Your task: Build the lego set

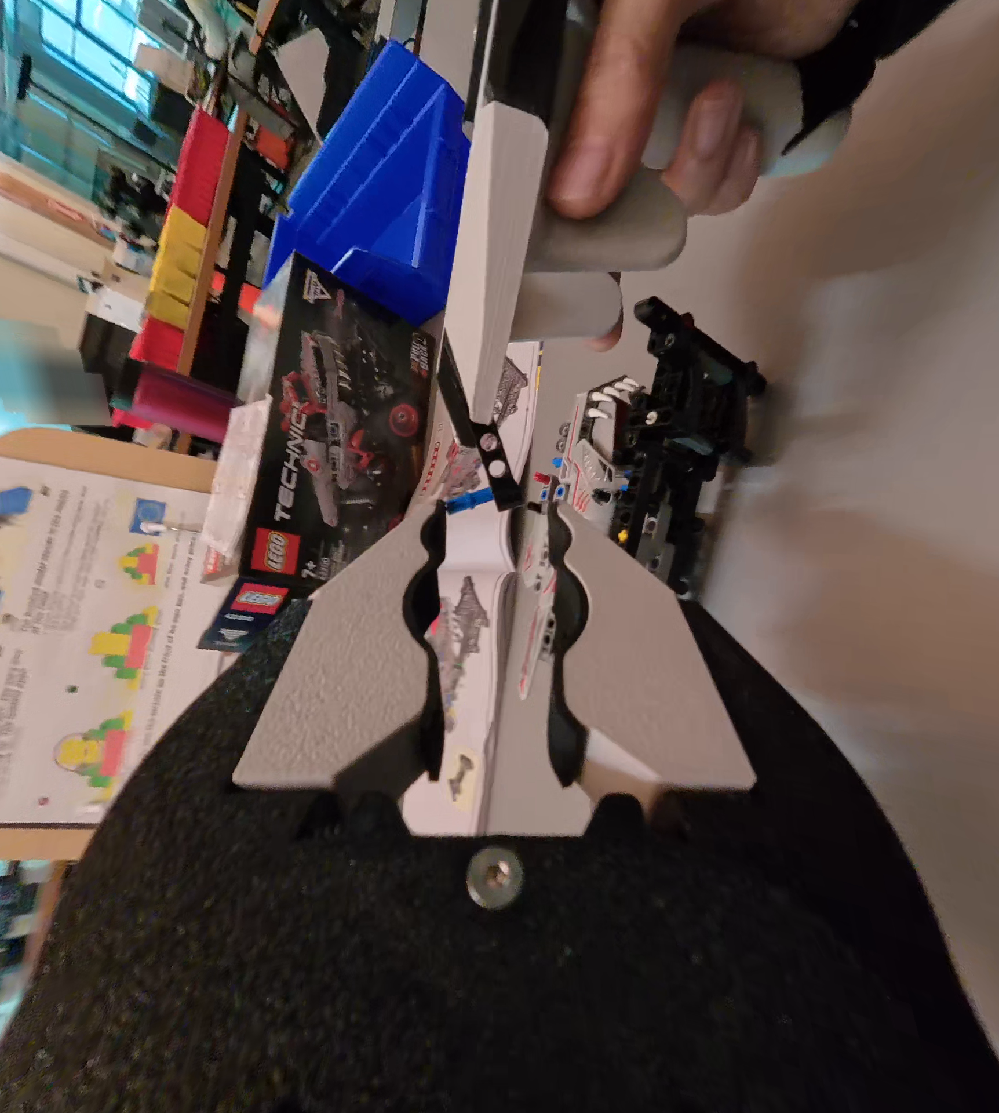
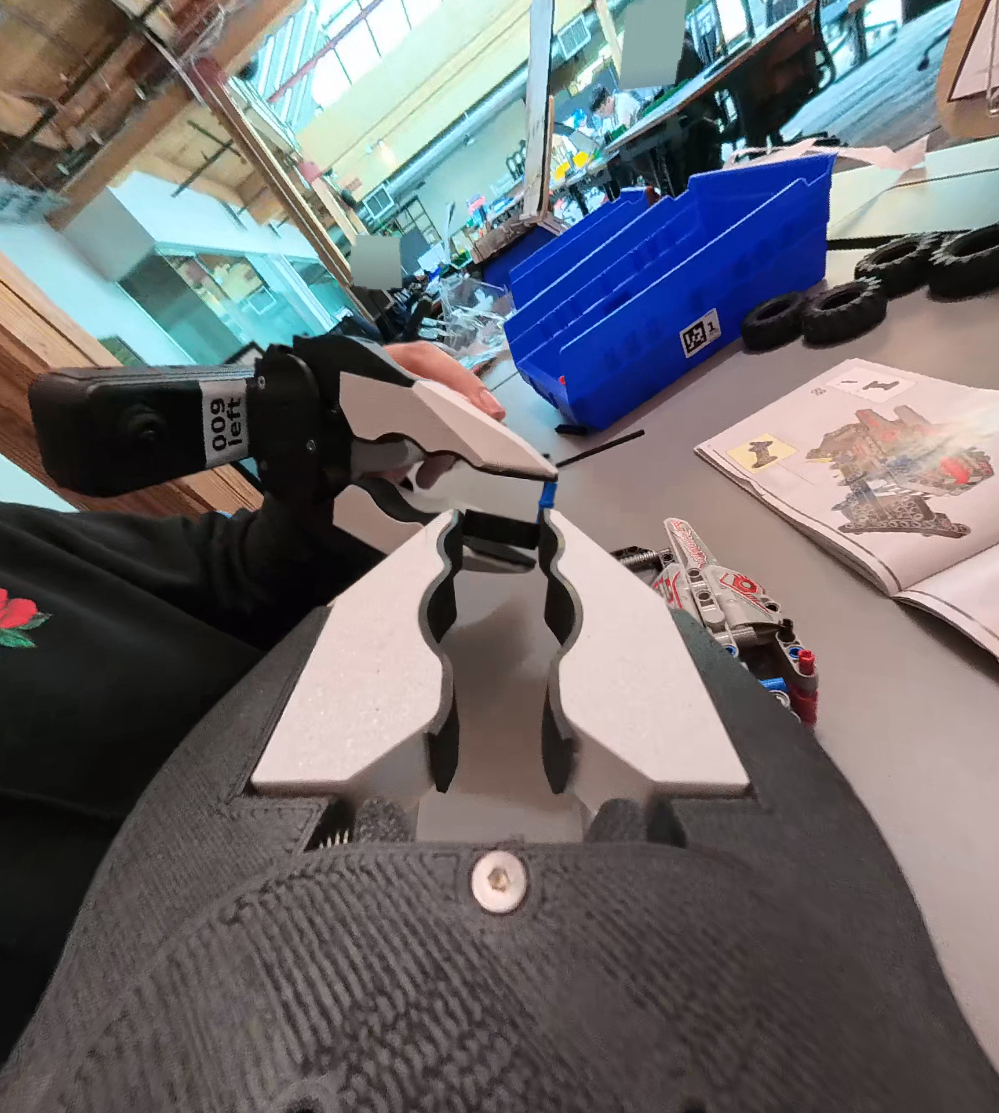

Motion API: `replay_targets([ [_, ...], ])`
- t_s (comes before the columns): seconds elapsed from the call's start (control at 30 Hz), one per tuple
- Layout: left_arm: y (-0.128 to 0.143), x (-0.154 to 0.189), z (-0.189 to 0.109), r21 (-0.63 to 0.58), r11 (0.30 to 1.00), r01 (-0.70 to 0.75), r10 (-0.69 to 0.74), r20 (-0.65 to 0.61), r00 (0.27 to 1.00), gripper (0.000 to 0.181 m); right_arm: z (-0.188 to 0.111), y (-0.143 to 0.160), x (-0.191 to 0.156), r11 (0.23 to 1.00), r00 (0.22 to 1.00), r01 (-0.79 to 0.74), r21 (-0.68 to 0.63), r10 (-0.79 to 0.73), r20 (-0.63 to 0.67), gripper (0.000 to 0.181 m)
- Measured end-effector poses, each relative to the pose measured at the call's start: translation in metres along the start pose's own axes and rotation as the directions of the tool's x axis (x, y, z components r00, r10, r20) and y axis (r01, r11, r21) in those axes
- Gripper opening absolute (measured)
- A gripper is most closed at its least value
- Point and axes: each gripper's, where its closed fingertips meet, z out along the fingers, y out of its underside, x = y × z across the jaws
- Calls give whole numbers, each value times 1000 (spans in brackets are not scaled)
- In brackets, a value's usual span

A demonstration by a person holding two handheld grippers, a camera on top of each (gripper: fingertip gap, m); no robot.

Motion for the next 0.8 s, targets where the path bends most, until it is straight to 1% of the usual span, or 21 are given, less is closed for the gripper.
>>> replay_targets([
  [0.07,-2,-1,0,8,997,78,-78,-4,997,37,0,0,2,1000,1000,12,-4,-12,-24,24],
  [0.13,-4,-2,0,16,991,133,-133,-11,991,25,1,0,2,1000,999,17,2,-17,-33,24],
  [0.2,-4,-3,0,16,986,164,-164,-5,987,24,1,0,2,1000,999,20,1,-20,-36,24],
  [0.27,0,-4,2,-3,987,160,-160,5,987,29,1,2,3,1000,999,25,-18,-26,-39,24],
  [0.3,2,-5,2,-18,988,156,-156,15,988,38,1,2,2,1000,999,23,-13,-23,-36,24],
  [0.33,2,-4,3,-22,987,156,-156,11,988,38,1,0,1,1000,999,18,-4,-18,-36,24],
  [0.4,-1,-4,3,-15,987,161,-161,12,987,24,2,2,1,999,998,38,-19,-39,-53,24],
  [0.6,-2,-6,4,-20,989,149,-149,24,989,23,1,-1,1,996,992,82,-22,-84,-93,23],
  [0.67,-4,-6,5,10,985,171,-172,24,985,23,0,-2,0,995,991,93,-20,-95,-96,24],
  [0.73,-11,-6,3,80,974,210,-211,6,977,23,-2,-4,-5,993,991,118,-17,-118,-69,24],
  [0.8,-17,-7,-2,149,948,280,-278,-34,960,22,-7,-4,-12,980,980,192,-43,-194,-36,23],
])
